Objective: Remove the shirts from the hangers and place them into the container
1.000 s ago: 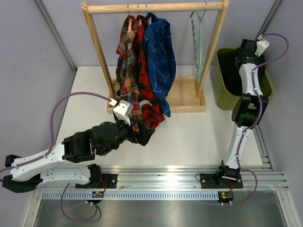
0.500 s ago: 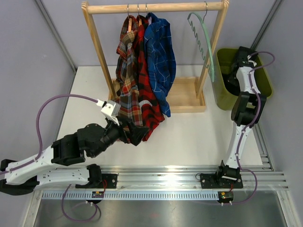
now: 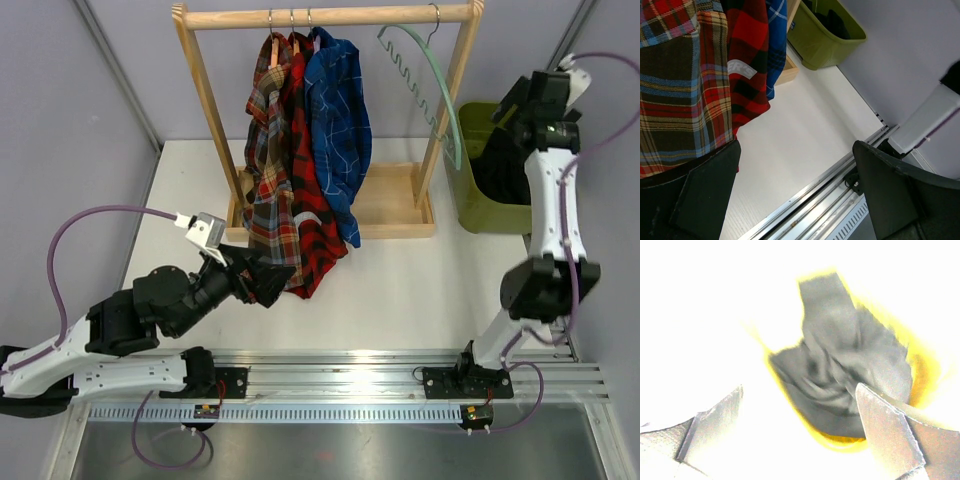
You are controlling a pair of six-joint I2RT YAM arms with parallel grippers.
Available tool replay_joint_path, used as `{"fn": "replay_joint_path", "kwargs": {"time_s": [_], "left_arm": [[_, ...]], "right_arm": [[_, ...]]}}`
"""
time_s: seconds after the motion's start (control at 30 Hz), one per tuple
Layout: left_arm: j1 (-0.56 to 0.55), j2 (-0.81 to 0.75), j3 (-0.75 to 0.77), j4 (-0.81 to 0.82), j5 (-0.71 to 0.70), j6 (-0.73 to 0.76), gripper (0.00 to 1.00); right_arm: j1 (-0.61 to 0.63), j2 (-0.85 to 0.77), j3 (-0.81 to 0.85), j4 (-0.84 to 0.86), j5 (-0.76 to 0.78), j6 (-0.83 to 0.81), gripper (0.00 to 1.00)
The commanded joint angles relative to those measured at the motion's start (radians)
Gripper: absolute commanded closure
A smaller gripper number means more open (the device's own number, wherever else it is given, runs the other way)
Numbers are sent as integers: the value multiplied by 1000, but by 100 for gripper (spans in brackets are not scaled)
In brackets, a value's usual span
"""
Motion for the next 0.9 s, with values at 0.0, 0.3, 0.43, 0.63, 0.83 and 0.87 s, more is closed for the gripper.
{"fn": "replay_joint_path", "kwargs": {"time_s": [0.0,0.3,0.43,0.63,0.83,0.87], "left_arm": [[5,-24,10,5,-48,-7,1],[3,-28,7,1,-45,-6,1],[3,-33,-7,11,-36,-15,1],[5,-54,-24,12,-28,-30,1],[3,-85,-46,15,-34,-39,1],[3,-85,-44,14,-34,-38,1]], "right_arm": [[44,-294,-23,164,59,-77,1],[194,-628,30,68,-204,-135,1],[194,-626,61,3,-627,-62,1],[249,-612,6,23,-840,12,1],[433,-555,9,-2,-822,11,0],[523,-540,27,-32,-790,-15,1]]}}
